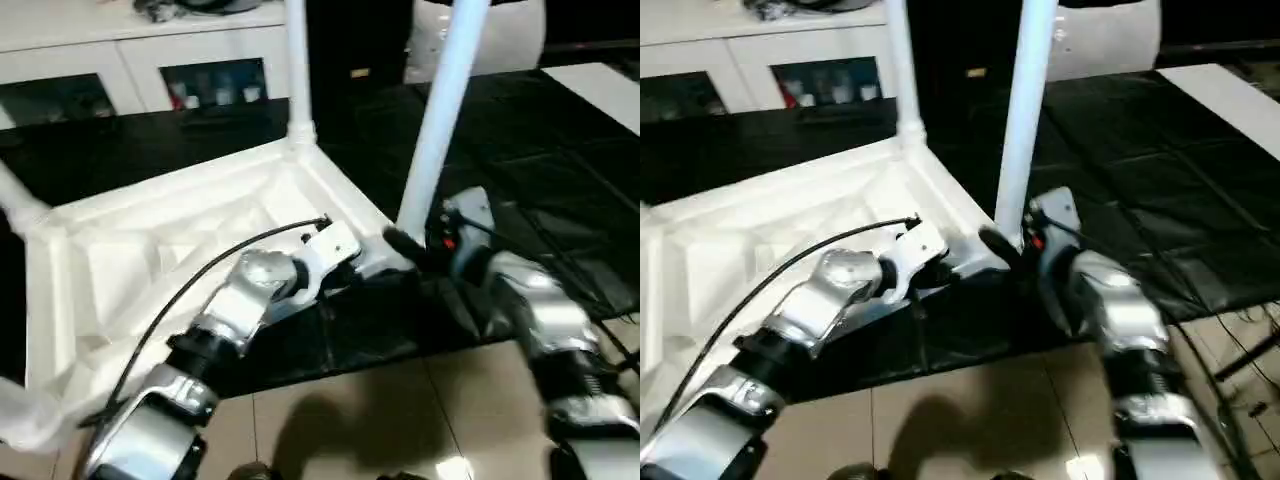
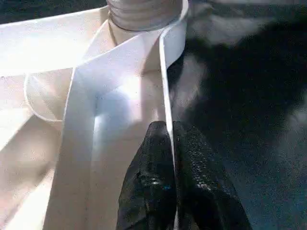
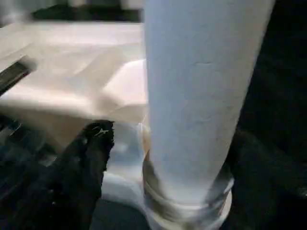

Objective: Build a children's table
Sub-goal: Rotate leg to tighten

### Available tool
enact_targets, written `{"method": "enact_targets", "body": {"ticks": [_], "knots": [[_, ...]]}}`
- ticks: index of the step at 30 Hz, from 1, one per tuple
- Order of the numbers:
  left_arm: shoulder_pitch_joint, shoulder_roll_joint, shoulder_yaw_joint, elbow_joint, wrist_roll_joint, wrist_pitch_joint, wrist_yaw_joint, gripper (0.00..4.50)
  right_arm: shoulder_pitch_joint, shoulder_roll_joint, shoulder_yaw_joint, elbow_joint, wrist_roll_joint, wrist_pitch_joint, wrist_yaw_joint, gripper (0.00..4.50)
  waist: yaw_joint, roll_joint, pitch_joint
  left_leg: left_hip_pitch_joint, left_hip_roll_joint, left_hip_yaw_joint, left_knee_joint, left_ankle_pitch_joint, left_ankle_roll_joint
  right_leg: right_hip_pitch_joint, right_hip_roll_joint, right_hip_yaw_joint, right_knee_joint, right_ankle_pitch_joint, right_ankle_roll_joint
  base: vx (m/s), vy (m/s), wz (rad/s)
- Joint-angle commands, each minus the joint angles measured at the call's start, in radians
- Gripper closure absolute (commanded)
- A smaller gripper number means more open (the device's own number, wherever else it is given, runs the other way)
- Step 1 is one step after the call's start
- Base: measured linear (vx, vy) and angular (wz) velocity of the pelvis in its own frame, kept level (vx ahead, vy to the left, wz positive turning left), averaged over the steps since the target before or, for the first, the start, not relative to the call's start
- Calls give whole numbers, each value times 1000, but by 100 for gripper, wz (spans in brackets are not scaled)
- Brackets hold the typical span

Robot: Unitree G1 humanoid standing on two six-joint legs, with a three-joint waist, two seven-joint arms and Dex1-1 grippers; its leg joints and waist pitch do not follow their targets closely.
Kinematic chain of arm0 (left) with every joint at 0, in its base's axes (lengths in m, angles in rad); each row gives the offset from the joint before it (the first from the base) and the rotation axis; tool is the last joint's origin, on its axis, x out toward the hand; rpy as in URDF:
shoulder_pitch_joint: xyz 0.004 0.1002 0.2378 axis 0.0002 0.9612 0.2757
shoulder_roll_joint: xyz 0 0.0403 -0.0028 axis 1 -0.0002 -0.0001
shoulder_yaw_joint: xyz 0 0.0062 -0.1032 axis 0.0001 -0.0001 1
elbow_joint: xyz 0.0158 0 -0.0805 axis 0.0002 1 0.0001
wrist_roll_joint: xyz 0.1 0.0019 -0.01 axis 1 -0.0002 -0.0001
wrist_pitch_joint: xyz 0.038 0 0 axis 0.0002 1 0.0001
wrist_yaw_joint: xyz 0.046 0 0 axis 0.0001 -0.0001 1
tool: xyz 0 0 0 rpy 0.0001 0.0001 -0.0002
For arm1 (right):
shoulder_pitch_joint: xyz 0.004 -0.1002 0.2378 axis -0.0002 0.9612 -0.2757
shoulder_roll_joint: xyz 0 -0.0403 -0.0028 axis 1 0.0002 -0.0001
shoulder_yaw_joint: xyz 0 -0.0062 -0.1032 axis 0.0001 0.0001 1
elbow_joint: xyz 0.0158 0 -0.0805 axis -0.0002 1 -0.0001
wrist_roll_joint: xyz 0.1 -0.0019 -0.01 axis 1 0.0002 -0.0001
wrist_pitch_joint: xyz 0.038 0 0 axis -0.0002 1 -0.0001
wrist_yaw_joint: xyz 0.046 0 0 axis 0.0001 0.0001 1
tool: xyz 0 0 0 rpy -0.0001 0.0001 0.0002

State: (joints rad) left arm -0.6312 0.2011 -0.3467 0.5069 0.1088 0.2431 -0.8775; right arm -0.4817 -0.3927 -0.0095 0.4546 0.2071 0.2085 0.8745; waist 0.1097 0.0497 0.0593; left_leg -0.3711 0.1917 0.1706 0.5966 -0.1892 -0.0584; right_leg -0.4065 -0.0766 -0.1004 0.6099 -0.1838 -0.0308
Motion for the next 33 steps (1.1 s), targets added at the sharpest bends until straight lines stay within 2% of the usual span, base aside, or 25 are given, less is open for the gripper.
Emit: {"method": "enact_targets", "body": {"ticks": [1, 3, 6, 7, 9, 11, 12, 16, 21, 22, 28, 33], "knots": [[-2, 25, -14, -32, -19, -68, -77, 450, 5, -29, 11, -36, 16, -2, 72, 22, 6, -11, -79, 3, 38, -10, -55, -106, 107, 68, -74, 55, -72, -134, -200, 0, 0, 0], [-1, 39, -21, -28, -23, -89, -104, 450, 7, -49, 17, -41, 15, 0, 91, 5, 10, -10, -79, 4, 38, -10, -54, -104, 103, 66, -75, 54, -71, -133, -204, 0, 0, 0], [-2, 58, -29, -21, -28, -113, -143, 450, 11, -79, 32, -52, 11, -1, 127, 5, 14, -8, -80, 5, 40, -11, -54, -105, 97, 65, -75, 54, -70, -134, -209, 0, 0, 0], [-4, 74, -33, -15, -33, -136, -179, 450, 16, -101, 44, -64, 12, -1, 166, 5, 14, -9, -80, 6, 40, -10, -54, -105, 97, 64, -74, 54, -69, -130, -210, 0, 0, 0], [-6, 127, -53, -16, -51, -179, -302, 450, 30, -147, 76, -86, 28, -4, 293, 5, 26, -10, -81, 3, 40, -10, -52, -105, 108, 68, -75, 55, -67, -116, -209, 0, 0, 0], [-8, 158, -64, -22, -65, -200, -375, 450, 39, -168, 101, -95, 31, -15, 367, 5, 33, -9, -81, 5, 42, -9, -51, -103, 114, 63, -76, 55, -64, -106, -217, 0, 0, 0], [-9, 165, -66, -23, -69, -207, -392, 450, 41, -171, 110, -94, 28, -24, 384, 20, 34, -12, -80, 5, 42, -8, -51, -108, 113, 63, -75, 55, -65, -115, -216, 0, 0, 0], [-10, 180, -68, -36, -88, -209, -444, 450, 43, -164, 123, -96, 47, -9, 429, 63, 40, -11, -79, 7, 46, -11, -55, -125, 92, 61, -77, 55, -68, -168, -209, 0, 0, 0], [-5, 191, -77, -51, -95, -213, -483, 450, 42, -156, 138, -109, 76, 14, 475, 93, 41, -13, -80, 5, 44, -11, -54, -119, 93, 63, -79, 56, -65, -157, -213, 0, 0, 0], [-5, 191, -77, -51, -95, -213, -483, 450, 42, -156, 138, -109, 76, 14, 475, 115, 41, -12, -80, 4, 44, -10, -53, -115, 94, 63, -79, 56, -65, -159, -211, 0, 0, 0], [-11, 193, -78, -30, -100, -240, -504, 450, 50, -165, 154, -117, 108, 51, 550, 172, 47, -11, -82, 5, 44, -10, -51, -108, 93, 61, -77, 55, -64, -153, -210, 0, 0, 0], [-10, 188, -70, -25, -101, -235, -503, 450, 54, -171, 159, -116, 119, 78, 573, 204, 55, -12, -83, 6, 45, -10, -51, -103, 90, 61, -78, 56, -63, -151, -209, 0, 0, 0]]}}
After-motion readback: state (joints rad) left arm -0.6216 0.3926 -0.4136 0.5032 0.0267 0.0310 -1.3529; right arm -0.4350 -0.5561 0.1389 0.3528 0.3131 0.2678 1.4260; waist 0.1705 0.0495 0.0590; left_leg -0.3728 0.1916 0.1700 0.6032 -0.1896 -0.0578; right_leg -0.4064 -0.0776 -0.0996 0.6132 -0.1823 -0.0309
